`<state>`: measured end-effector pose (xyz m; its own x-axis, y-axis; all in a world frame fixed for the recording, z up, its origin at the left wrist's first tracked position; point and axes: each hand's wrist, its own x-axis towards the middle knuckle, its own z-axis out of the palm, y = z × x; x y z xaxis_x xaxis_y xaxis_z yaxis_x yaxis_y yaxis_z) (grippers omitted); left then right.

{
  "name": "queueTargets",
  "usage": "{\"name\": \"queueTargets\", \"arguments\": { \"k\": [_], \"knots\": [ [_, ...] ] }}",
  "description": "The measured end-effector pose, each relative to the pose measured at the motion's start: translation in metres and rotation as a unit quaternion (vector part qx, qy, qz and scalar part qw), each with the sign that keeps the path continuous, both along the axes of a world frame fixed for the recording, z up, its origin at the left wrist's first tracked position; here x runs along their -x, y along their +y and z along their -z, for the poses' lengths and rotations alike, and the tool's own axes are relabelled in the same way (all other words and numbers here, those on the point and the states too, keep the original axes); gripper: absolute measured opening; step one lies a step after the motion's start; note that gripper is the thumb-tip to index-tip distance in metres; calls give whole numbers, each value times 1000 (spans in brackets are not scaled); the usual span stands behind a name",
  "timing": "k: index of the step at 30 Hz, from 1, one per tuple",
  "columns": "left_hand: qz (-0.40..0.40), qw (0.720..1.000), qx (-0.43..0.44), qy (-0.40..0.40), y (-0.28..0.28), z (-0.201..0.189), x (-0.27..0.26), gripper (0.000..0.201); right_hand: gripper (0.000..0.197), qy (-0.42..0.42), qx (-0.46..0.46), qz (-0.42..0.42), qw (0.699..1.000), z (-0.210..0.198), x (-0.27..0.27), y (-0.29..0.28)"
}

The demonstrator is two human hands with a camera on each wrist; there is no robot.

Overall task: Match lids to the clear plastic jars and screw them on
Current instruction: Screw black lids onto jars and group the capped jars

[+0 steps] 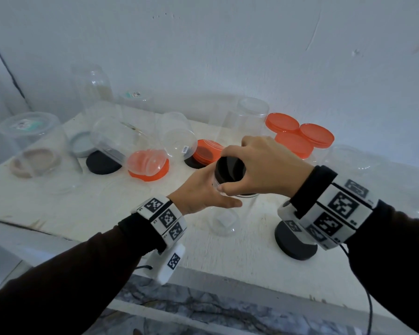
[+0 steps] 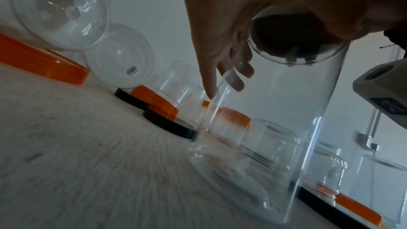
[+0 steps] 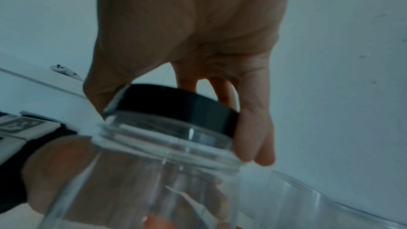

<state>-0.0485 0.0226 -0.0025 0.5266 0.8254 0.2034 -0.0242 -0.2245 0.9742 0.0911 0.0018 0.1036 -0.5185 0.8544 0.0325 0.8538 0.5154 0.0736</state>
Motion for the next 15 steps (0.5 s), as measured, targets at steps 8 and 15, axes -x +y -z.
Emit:
{"name": "queueTargets", "arguments": {
  "k": [8,15],
  "knots": [
    [69,995,13,65,8,-10,7,73,78,-59,194,-76,976,-22,-9,6],
    [75,995,31,66,11,-8,7,70,71,-31,117,-96,988,-16,-6,12]
  ]
}}
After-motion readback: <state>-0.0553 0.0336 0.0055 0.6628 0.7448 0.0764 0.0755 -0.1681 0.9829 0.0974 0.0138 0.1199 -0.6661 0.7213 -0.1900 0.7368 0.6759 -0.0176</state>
